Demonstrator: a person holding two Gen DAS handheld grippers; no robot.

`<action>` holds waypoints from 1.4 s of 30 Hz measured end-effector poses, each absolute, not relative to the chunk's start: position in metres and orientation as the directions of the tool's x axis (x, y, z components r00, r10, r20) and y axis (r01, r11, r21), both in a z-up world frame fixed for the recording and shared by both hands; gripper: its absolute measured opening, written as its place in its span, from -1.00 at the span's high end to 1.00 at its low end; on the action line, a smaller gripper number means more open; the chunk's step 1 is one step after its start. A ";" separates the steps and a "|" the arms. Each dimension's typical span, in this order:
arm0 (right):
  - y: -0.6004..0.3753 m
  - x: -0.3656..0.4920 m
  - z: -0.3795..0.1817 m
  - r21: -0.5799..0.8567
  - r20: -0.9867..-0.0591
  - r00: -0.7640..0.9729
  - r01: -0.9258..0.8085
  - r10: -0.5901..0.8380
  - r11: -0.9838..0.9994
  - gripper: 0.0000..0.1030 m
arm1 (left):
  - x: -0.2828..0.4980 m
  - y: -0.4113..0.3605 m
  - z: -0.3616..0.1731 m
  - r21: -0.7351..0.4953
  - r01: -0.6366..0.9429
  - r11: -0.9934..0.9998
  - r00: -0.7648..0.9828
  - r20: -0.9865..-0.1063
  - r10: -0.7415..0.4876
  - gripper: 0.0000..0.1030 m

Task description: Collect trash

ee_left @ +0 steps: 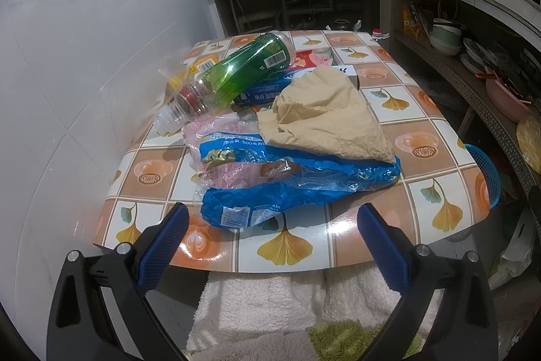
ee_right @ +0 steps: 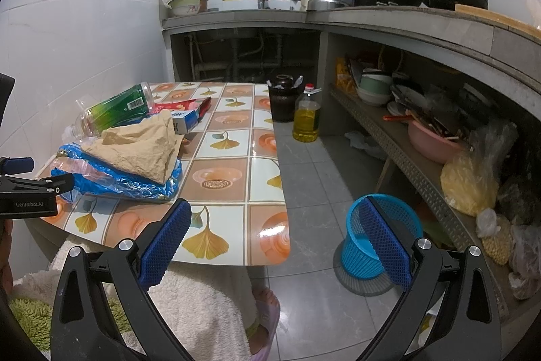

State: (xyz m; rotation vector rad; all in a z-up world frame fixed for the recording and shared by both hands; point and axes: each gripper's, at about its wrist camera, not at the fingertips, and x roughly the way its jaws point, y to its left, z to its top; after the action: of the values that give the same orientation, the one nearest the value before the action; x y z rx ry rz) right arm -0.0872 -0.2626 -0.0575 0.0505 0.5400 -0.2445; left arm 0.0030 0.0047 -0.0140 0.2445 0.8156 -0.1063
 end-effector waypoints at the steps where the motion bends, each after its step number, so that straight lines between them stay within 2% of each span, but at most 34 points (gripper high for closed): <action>1: -0.263 -0.087 -0.057 -0.015 -0.515 0.829 0.243 -0.216 0.970 -0.85 | 0.003 0.005 -0.014 0.175 0.188 0.967 0.682 -0.732 0.000 -0.90; 25: -0.263 -0.089 -0.054 -0.010 -0.518 0.828 0.244 -0.214 0.970 -0.85 | 0.003 0.007 -0.020 0.172 0.192 0.966 0.673 -0.740 -0.002 -0.90; 35: -0.256 -0.065 -0.052 -0.008 -0.534 0.822 0.230 -0.198 0.973 -0.85 | 0.015 0.016 -0.024 0.139 0.190 0.972 0.648 -0.762 -0.018 -0.90; 39: -0.249 -0.052 -0.048 0.009 -0.528 0.832 0.207 -0.171 0.978 -0.85 | 0.020 0.027 -0.017 0.104 0.163 0.981 0.679 -0.734 -0.035 -0.90; 42: -0.242 -0.039 -0.042 0.020 -0.516 0.846 0.174 -0.139 0.985 -0.85 | 0.021 0.042 -0.005 0.033 0.163 0.986 0.717 -0.690 -0.096 -0.90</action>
State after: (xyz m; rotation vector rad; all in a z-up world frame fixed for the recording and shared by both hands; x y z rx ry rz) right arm -0.0392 -0.2417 -0.0423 0.0664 0.5386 -0.1652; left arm 0.0207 0.0425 -0.0051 0.0939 0.7580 -0.1434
